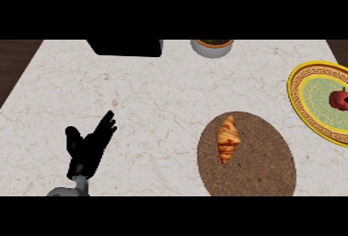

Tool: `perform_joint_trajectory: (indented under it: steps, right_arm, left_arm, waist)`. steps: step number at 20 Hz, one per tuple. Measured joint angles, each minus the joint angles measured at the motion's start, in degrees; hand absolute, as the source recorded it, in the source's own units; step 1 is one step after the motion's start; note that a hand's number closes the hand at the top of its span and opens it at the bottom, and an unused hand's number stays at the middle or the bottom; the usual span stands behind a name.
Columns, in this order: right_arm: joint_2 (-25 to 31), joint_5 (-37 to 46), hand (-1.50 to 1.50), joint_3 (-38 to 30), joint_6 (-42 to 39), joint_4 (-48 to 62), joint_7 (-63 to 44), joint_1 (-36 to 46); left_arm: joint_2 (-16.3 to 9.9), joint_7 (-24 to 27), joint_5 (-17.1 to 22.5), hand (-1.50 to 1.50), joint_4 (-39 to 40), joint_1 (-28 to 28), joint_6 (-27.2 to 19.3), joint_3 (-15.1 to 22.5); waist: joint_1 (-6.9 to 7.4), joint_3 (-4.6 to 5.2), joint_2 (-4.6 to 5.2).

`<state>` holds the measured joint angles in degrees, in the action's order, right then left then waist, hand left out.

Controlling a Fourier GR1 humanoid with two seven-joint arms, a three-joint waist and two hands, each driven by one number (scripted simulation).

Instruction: Pick the bell pepper from the placemat and place it in the plate

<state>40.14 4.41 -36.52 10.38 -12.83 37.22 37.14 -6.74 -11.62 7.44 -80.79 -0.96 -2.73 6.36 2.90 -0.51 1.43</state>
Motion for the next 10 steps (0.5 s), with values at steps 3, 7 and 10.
perform_joint_trajectory:
  steps: [3,7,10]
  right_arm:
    - [1.93,-1.46,-1.50,-1.17,-6.46,1.33,1.24,-1.95]
    - [4.69,-2.41,-1.50,-1.58,-16.40,2.35,3.03,-5.34]
    - [6.03,-2.28,-1.50,-1.19,-22.45,2.87,5.55,-8.69]
  left_arm:
    - [0.08,0.20,-0.37,0.00,0.09,0.42,-0.20,0.04]
    - [-0.41,-0.94,-0.04,0.00,-1.08,0.70,-0.16,-0.49]
    - [0.17,-0.57,-0.48,0.00,-0.33,0.32,-0.72,-0.50]
  waist:
    - [-0.54,0.09,-0.26]
    - [-1.09,0.14,-0.55]
    - [-1.41,0.15,-0.61]
